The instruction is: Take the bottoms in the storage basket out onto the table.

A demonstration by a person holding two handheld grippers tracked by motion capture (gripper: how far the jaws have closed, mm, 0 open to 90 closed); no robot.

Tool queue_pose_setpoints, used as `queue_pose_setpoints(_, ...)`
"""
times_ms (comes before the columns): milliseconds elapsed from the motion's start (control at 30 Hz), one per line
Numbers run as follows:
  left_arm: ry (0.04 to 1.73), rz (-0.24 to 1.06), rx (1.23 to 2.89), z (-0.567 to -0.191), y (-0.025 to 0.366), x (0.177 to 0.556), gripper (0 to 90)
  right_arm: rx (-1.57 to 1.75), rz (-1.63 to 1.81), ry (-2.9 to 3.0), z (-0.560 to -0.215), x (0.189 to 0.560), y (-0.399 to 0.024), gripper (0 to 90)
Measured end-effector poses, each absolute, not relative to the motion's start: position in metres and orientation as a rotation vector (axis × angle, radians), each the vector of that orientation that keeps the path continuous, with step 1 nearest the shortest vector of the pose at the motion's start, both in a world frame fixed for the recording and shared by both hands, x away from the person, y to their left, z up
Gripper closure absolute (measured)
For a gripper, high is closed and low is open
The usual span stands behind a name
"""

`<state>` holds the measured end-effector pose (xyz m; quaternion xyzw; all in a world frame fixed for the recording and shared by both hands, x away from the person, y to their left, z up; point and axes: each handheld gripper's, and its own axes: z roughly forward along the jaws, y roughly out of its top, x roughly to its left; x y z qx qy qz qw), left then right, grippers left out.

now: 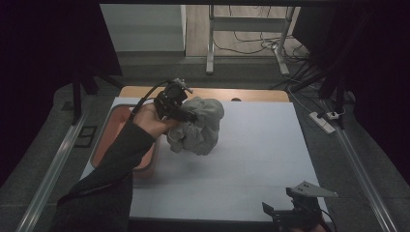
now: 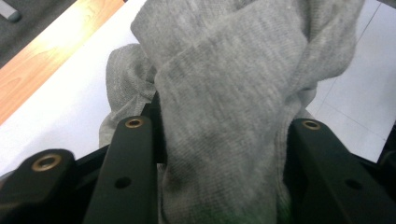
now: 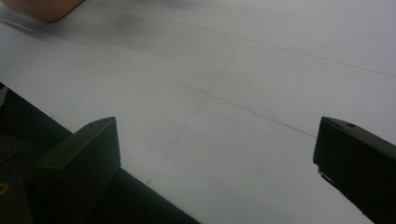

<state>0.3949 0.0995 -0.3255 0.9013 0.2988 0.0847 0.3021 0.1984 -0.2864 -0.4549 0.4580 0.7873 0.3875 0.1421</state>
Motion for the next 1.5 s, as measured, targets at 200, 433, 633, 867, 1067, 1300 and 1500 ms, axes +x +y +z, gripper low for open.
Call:
queue_pose_setpoints(200,0.779,0.205,2.404,-0.341,0.089,0.399,59.0,1.326,1.117,2.272,-0.455,0.198,-0.286,0.8)
queue_pose_setpoints(433,0.793,0.176,2.397,-0.356,0.080,0.403,58.9,1.327,1.119,2.272,-0.455,0.198,-0.287,0.8)
queue_pose_setpoints(633,0.791,0.184,2.400,-0.370,0.075,0.406,58.6,1.325,1.119,2.273,-0.455,0.198,-0.286,0.8)
queue_pose_setpoints(867,0.797,0.183,2.390,-0.384,0.071,0.408,58.1,1.322,1.121,2.272,-0.455,0.199,-0.286,0.8)
queue_pose_setpoints(1067,0.797,0.186,2.402,-0.396,0.066,0.409,57.8,1.320,1.118,2.274,-0.455,0.198,-0.286,0.8)
queue_pose_setpoints(1300,0.803,0.174,2.401,-0.414,0.063,0.411,57.2,1.317,1.120,2.275,-0.455,0.199,-0.286,0.8)
queue_pose_setpoints(1500,0.816,0.153,2.407,-0.426,0.060,0.413,56.5,1.318,1.120,2.277,-0.455,0.198,-0.286,0.8)
